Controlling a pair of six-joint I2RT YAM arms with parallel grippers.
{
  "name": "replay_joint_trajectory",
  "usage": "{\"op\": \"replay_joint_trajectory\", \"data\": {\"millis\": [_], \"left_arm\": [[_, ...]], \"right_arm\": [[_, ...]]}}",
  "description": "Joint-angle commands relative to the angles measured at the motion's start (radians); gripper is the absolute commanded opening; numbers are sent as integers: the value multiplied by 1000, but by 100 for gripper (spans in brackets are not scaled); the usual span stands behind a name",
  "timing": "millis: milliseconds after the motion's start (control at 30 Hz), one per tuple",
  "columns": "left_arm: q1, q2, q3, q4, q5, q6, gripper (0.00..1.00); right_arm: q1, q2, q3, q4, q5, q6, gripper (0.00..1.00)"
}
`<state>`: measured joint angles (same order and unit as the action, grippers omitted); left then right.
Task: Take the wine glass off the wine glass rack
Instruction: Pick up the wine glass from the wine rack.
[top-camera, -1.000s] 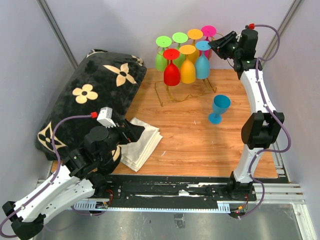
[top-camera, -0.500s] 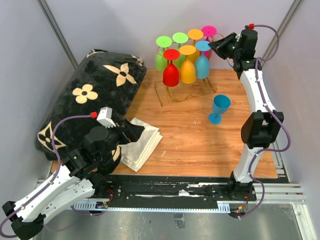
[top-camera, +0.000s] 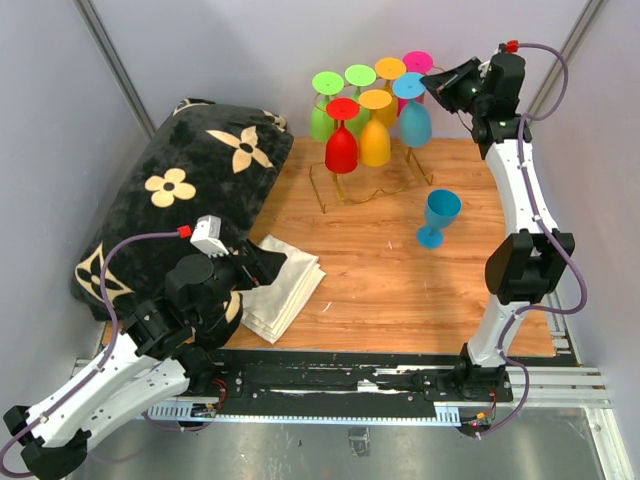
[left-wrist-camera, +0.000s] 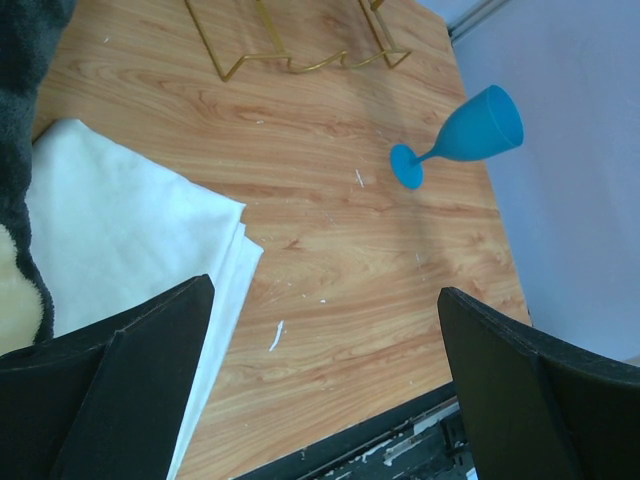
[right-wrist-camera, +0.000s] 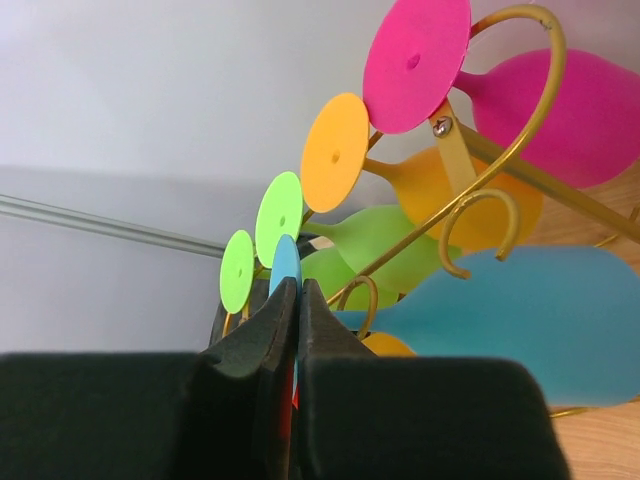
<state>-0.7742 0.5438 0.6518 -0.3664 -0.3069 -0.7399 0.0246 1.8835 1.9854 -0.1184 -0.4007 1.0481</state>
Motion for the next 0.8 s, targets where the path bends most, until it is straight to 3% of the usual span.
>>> {"op": "replay_joint_trajectory", "data": {"millis": [0,467,767], "left_arm": [[6,-22,8,-4,-29,-12,100],[6,-53,10,-33,-45,-16,100],[6,-77,4,-27,-27,-25,100]], "right_arm": [[-20,-57,-26,44,-15,21,1],[-29,-175,-196,95,-25,17,1],[-32,-369,-413,151,-89,-24,1]]}}
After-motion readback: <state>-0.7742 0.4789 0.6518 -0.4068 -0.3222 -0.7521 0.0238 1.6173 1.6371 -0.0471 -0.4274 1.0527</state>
